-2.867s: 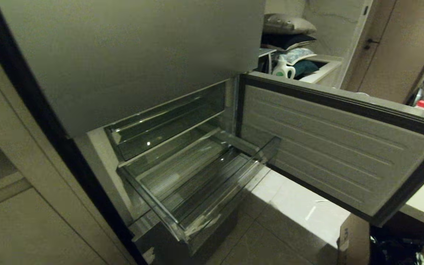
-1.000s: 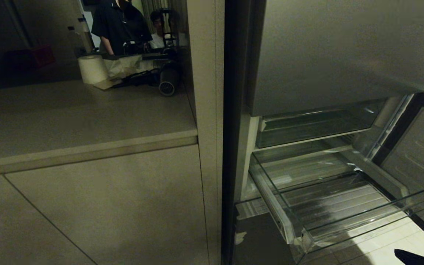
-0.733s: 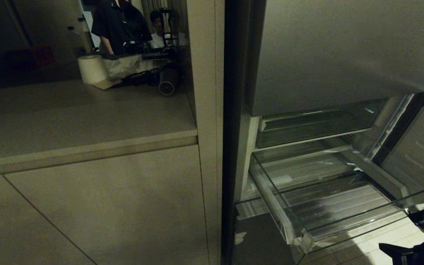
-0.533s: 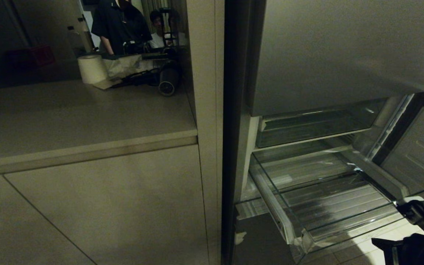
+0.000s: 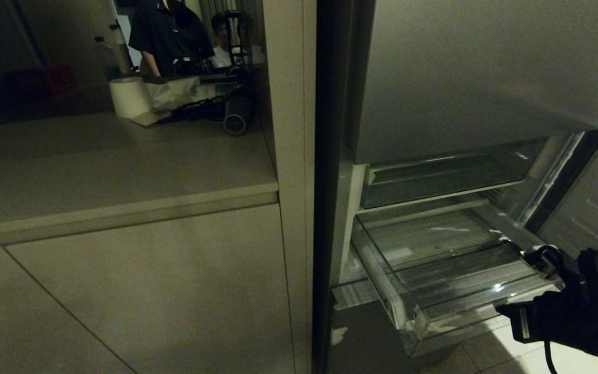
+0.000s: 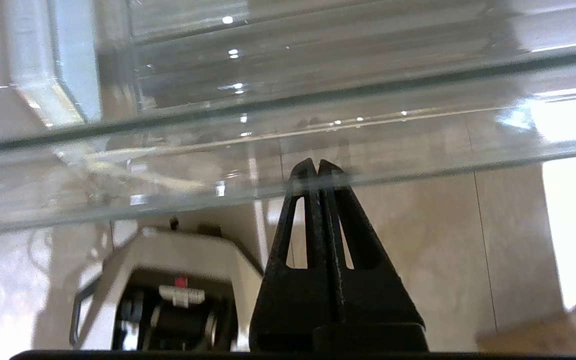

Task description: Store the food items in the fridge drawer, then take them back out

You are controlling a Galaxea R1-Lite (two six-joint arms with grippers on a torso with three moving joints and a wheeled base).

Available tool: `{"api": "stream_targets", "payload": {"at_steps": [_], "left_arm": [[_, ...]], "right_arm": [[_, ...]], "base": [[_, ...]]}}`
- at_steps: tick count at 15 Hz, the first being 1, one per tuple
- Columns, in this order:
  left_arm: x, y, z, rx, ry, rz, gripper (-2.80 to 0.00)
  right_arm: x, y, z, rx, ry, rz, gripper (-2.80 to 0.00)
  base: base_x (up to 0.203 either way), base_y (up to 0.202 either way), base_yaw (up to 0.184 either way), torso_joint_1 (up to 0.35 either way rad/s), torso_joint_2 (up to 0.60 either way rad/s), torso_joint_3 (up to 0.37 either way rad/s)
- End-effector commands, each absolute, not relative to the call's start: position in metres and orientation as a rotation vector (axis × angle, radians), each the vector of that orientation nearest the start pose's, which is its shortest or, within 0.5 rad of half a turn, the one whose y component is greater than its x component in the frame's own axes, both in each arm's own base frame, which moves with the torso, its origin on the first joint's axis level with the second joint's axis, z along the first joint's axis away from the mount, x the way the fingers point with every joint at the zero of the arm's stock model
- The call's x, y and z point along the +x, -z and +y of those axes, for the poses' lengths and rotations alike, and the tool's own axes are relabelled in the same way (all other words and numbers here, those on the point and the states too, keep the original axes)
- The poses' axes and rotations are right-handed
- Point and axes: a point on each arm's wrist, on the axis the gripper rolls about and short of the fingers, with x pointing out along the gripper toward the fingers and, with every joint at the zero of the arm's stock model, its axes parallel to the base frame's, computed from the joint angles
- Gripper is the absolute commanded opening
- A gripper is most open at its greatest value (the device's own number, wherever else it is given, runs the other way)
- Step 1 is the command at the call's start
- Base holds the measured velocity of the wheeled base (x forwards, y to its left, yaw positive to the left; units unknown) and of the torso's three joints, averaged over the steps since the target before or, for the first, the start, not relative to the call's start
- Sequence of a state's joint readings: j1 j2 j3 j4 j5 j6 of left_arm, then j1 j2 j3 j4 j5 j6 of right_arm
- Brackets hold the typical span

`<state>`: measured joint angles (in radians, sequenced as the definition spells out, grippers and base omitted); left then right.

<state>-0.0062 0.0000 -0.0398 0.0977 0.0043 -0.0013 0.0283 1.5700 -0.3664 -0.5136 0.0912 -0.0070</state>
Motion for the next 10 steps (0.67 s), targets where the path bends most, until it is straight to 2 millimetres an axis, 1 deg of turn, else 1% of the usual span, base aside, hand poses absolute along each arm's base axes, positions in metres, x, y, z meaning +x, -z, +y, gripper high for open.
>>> {"api": "stream_targets", "payload": {"at_steps": [1,4,6,10], "left_arm": [[-0.026,-0.076,0.0,-0.001,0.001,0.058,-2.8],[-0.026,-0.076,0.0,-0.001,0.001,0.058,-2.8],[-0.026,-0.076,0.0,-0.001,0.001,0.058,-2.8],[-0.026,-0.076,0.0,-0.001,0.001,0.058,-2.8]], "right_arm": [[0.233,-0.101,0.009,0.017,-0.126,0.676,-2.8],[0.257,-0.109,0.01,0.016,-0.134,0.633,-2.8],[0.277,-0.11,0.016,0.016,-0.165,0.618,-2.8],[0.322,-0.101,0.03,0.009,-0.205,0.604,-2.8]], "base": [[0.0,0.0,0.0,0.0,0.0,0.0],[0.0,0.0,0.0,0.0,0.0,0.0],[0.0,0.0,0.0,0.0,0.0,0.0],[0.0,0.0,0.0,0.0,0.0,0.0]]}}
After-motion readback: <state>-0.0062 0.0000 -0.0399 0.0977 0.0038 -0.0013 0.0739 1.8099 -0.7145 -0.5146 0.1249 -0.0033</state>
